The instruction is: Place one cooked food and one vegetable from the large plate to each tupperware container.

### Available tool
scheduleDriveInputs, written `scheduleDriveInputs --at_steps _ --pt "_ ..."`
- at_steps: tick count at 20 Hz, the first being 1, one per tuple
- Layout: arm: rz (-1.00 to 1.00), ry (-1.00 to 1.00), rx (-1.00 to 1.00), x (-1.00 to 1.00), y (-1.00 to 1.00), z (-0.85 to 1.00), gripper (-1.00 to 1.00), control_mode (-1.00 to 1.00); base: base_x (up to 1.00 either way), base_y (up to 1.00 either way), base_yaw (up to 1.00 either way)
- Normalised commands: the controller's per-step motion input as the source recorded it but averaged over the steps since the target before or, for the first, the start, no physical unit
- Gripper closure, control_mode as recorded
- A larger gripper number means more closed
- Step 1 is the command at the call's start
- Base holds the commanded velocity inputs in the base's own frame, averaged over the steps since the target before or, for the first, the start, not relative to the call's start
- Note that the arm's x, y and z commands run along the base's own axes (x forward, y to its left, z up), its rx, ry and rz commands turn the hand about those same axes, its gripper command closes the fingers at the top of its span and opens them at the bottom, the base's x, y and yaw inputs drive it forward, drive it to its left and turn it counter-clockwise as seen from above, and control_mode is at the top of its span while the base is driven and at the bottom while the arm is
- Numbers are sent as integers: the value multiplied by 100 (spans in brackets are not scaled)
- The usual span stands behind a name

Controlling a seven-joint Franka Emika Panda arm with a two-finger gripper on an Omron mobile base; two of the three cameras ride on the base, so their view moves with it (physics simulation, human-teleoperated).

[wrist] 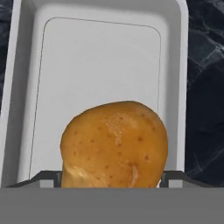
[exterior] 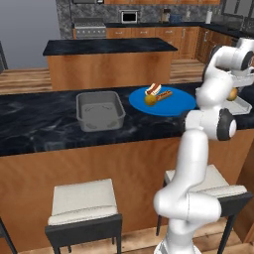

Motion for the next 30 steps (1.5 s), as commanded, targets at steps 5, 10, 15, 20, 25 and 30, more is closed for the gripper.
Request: scheduleDriveInputs --at_steps 5,10,15,20,25,30 --pt "1 0 0 0 3 -10 100 -100 0 0 0" --pt "3 0 2 7 0 -24 -100 -100 0 0 0" --pt "2 0 0 7 3 -10 -100 -100 0 0 0" --pt "0 0 0 1 0 0 -100 -100 0 0 0" --pt "0 0 0 0 0 0 -100 -100 0 0 0" --pt "-2 1 0 -29 18 43 -100 -100 0 0 0"
